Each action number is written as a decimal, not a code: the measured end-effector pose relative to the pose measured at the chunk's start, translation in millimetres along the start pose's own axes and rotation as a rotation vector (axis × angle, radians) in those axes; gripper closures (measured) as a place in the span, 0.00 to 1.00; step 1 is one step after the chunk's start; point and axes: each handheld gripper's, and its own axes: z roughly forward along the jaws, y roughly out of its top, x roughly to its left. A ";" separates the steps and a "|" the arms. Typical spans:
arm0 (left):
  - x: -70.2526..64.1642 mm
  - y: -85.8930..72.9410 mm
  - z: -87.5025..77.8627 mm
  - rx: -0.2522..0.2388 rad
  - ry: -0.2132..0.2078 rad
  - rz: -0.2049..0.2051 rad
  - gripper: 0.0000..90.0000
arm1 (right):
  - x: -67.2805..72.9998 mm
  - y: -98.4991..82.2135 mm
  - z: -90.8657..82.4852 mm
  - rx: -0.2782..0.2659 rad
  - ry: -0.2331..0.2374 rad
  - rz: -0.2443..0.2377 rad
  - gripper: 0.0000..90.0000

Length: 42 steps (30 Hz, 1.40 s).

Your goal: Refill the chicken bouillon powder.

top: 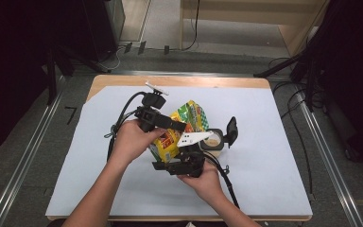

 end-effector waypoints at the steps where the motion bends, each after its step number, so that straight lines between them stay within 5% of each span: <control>1: 0.3 0.0 0.2 0.000 -0.001 -0.001 0.58 | -0.2 0.3 -0.2 0.003 0.001 0.000 0.66; 42: 5.6 2.8 3.9 0.000 -0.030 -0.021 0.59 | -1.5 0.9 -1.5 0.010 -0.007 0.033 0.66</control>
